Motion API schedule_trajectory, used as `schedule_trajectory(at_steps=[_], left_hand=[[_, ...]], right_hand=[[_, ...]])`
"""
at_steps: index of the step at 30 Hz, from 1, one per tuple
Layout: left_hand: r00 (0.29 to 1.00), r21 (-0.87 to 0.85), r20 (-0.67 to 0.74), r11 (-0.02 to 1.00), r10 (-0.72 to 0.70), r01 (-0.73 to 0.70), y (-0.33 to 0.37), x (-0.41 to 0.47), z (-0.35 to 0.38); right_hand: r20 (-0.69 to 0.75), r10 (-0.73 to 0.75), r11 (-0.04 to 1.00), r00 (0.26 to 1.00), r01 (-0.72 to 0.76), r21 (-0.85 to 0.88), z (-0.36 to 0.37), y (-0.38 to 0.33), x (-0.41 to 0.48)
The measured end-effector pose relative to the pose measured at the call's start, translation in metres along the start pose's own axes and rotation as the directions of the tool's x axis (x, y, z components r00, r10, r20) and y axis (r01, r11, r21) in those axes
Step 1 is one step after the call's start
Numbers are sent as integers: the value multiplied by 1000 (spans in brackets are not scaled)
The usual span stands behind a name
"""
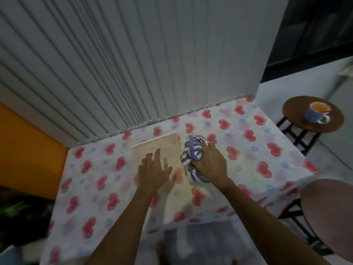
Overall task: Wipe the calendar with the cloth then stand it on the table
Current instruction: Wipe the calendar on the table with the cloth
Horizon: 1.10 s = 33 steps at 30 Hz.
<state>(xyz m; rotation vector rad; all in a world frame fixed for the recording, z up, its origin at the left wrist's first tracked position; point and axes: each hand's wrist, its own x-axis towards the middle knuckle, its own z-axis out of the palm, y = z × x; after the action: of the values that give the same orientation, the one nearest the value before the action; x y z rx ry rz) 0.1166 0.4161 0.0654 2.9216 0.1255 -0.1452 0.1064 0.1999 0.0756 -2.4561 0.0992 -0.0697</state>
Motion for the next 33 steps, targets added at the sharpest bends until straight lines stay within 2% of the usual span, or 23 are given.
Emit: schedule_trajectory(at_steps=[3,7,10,13,15,17,19,21,23,26,29,31,33], left_hand=[[1000,4,17,1000,6,-6,-47,18,-9],[998,-66,-27,997,-48,46,-97,41,-11],[998,-119,-6,991,-69,68,-132,62,-4],[998,-167,66,986,-10,21,-152,85,4],[992,-278,120,961,29,5,-153,95,9],[993,-364,37,927,112,-91,-147,99,12],[951,-294,-164,908,261,-299,-139,105,9],[877,-192,-227,864,423,-466,-129,113,2],[831,-137,-140,821,538,-555,-119,121,-2],[797,39,13,796,604,-604,-112,127,-1],[757,165,10,745,654,-646,-113,130,-3],[719,191,50,700,693,-688,-114,139,-4],[677,158,140,658,723,-736,-116,150,-4]], right_hand=[[7,68,997,998,-69,28,33,-29,6],[-23,197,978,980,-195,75,75,-60,9],[-57,274,956,960,-265,128,100,-75,7],[-131,344,932,930,-322,165,117,-82,1],[-159,393,915,906,-367,168,124,-81,-3],[-156,438,895,885,-413,167,129,-79,-6],[-148,464,880,874,-436,188,134,-77,-6],[-141,482,861,865,-439,256,140,-75,-6],[-139,495,826,858,-416,380,148,-74,-10],[-119,506,732,855,-352,583,165,-76,-15],[-188,476,686,859,-230,690,187,-84,-16],[-245,504,670,828,-196,716,208,-97,-19],[-243,577,592,780,-193,782,231,-116,-24]])
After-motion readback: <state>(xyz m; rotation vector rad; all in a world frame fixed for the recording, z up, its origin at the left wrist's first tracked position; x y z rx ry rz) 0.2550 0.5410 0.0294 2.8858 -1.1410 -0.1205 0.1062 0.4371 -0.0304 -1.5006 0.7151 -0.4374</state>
